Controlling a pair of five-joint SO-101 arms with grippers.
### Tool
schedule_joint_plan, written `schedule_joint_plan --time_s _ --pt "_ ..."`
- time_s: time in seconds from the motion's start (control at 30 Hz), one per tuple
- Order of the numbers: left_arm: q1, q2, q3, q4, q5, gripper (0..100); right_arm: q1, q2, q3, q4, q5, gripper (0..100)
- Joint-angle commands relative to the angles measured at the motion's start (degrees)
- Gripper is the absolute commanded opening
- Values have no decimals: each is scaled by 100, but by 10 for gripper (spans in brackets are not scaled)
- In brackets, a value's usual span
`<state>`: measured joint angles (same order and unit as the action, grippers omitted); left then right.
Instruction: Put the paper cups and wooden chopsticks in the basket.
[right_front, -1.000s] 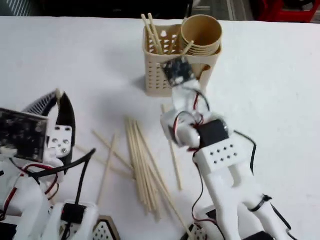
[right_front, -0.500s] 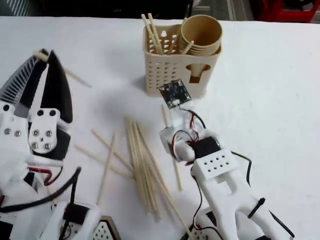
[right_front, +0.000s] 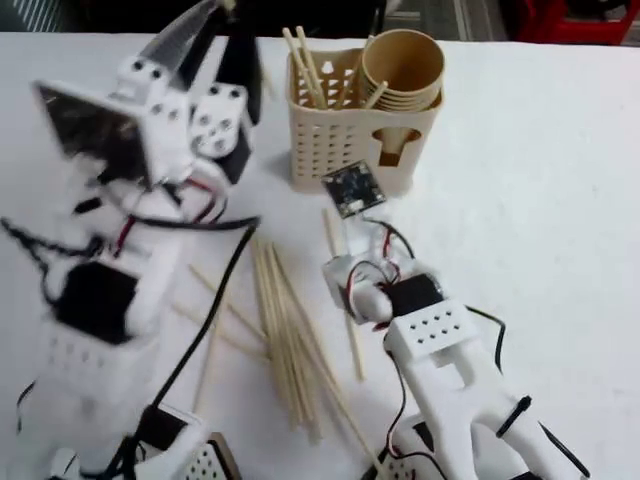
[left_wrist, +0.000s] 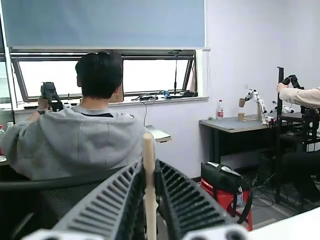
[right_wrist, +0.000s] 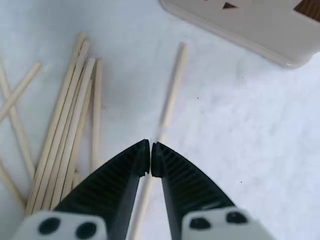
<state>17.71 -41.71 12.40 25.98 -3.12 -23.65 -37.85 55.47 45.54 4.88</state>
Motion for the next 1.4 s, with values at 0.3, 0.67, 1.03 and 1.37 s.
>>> schedule_joint_plan --time_s 0.3,0.67,1.03,1.37 --pt "136 1622 -79 -1618 62 23 585 -136 -18 -330 18 18" --pt "84 2501 141 -1600 26 23 585 -136 -18 -338 35 18" --pt "-4 2492 431 -659 -598 152 576 -127 -18 -330 35 18" --pt "-444 927 132 1785 -791 194 189 -127 62 -277 26 18"
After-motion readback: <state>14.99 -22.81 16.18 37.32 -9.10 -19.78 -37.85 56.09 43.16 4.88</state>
